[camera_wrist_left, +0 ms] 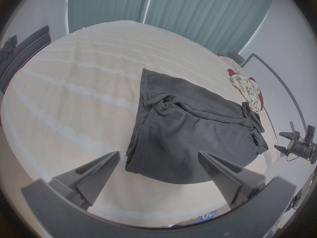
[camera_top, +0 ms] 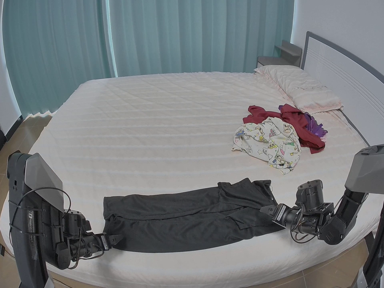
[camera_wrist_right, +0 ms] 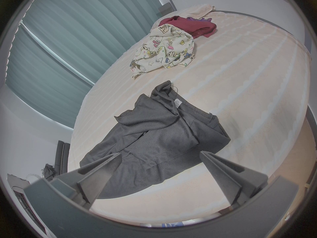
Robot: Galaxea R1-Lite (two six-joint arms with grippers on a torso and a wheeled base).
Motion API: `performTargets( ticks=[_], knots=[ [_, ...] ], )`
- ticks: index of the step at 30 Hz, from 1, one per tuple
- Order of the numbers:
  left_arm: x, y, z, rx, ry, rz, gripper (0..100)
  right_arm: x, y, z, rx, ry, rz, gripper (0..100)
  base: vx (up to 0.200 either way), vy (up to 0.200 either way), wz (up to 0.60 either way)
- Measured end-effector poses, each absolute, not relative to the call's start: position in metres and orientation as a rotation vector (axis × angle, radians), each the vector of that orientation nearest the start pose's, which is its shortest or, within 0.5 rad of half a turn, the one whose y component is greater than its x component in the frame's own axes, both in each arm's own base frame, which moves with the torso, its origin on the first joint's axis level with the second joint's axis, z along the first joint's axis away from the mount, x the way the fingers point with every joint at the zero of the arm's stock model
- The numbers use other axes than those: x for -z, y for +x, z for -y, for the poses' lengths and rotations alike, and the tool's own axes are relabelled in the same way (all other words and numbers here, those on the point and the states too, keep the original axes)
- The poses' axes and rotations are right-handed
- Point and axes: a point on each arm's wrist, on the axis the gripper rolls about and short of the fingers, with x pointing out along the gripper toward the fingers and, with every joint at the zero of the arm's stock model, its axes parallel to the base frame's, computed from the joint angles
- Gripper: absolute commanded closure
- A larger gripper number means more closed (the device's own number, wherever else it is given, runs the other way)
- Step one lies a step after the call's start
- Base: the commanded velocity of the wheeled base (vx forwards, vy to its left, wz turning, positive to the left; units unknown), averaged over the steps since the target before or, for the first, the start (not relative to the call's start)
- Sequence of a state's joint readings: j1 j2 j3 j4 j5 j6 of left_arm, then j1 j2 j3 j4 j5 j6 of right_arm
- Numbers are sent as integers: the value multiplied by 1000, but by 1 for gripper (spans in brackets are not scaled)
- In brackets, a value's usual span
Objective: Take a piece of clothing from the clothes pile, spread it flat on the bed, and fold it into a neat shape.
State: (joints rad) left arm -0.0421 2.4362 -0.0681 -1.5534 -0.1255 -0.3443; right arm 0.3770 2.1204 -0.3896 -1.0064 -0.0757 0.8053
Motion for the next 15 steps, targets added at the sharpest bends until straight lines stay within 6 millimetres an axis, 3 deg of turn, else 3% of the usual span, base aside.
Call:
performTargets(
  ticks=[1, 15],
  knots=[
    [56, 226, 12, 17, -357, -837, 100, -3, 261, -102, 13, 602, -776, 0, 0, 0, 0],
    [54, 215, 10, -9, -347, -868, 100, -1, 258, -100, 21, 599, -792, 0, 0, 0, 0]
  ],
)
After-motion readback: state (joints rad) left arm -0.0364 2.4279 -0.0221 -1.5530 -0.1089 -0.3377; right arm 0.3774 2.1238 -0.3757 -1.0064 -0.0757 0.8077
